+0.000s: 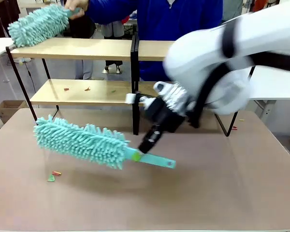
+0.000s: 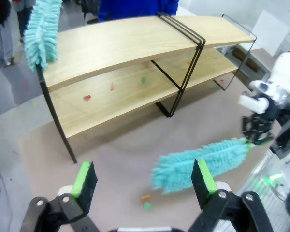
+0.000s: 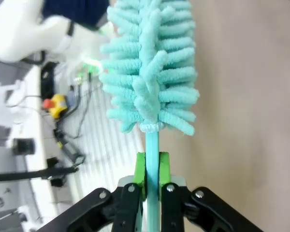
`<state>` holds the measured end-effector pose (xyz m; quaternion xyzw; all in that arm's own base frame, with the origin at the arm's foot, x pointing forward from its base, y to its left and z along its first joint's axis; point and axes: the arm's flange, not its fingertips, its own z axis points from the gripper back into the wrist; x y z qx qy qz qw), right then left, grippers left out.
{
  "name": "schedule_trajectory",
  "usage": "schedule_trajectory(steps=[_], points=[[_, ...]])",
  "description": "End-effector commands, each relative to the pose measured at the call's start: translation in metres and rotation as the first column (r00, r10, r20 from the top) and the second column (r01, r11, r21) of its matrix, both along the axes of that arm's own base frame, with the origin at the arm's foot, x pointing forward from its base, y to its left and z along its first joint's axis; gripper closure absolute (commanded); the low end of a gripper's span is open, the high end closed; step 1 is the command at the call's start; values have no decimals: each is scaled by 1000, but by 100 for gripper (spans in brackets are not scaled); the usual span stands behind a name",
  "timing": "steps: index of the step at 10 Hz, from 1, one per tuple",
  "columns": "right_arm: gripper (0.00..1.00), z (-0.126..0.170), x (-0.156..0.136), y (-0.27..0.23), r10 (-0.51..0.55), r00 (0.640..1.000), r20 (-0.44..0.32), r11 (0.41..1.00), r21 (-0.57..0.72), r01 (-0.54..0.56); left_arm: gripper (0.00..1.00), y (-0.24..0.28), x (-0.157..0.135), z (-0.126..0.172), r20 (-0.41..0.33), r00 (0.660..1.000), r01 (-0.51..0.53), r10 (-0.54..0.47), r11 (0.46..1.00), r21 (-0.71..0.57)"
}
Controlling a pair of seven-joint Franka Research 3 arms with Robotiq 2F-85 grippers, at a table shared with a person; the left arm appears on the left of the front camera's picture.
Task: Clean the shelves.
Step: Clean a randomly selected level of the Shelf with the Duster.
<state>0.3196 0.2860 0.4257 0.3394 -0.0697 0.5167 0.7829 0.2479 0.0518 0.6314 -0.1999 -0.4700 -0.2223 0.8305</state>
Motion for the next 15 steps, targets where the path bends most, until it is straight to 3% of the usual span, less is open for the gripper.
schedule_trajectory(steps=[1, 2, 3, 4, 5, 7, 8, 9, 10, 11, 14, 15], points=[[88, 43, -61, -92, -57, 998, -8, 998, 14, 57, 0, 0, 1, -1, -3, 1000, 1, -1, 1000, -4], [88, 64, -91, -134, -148, 989, 12, 987, 65, 147, 0, 0, 1, -1, -3, 1000, 1, -1, 1000, -4], [88, 84, -121, -174, -324, 945, 46, 941, 120, 317, 0, 0, 1, -1, -3, 1000, 1, -1, 1000, -4], [88, 89, -130, -194, -517, 852, 82, 856, 77, 512, 0, 0, 1, -1, -3, 1000, 1, -1, 1000, -4], [88, 63, -66, -121, -145, 989, -1, 985, 93, 144, 0, 0, 1, -1, -3, 1000, 1, -1, 1000, -4], [88, 63, -66, -121, -145, 989, -1, 985, 93, 144, 0, 0, 1, -1, -3, 1000, 1, -1, 1000, -4], [88, 101, -82, -151, -265, 964, 30, 959, 108, 261, 0, 0, 1, -1, -3, 1000, 1, -1, 1000, -4], [88, 101, -68, -152, -216, 976, 11, 972, 101, 213, 0, 0, 1, -1, -3, 1000, 1, -1, 1000, -4], [88, 115, -54, -177, -269, 962, 31, 953, 151, 262, 0, 0, 1, -1, -3, 1000, 1, -1, 1000, -4], [88, 140, -59, -224, -321, 947, 27, 935, 169, 312, 0, 0, 1, -1, -3, 1000, 1, -1, 1000, -4], [88, 210, -78, -335, -516, 849, 108, 829, 310, 465, 0, 0, 1, -1, -3, 1000, 1, -1, 1000, -4], [88, 229, -85, -365, -583, 800, 145, 788, 343, 512, 0, 0, 1, -1, -3, 1000, 1, -1, 1000, -4]])
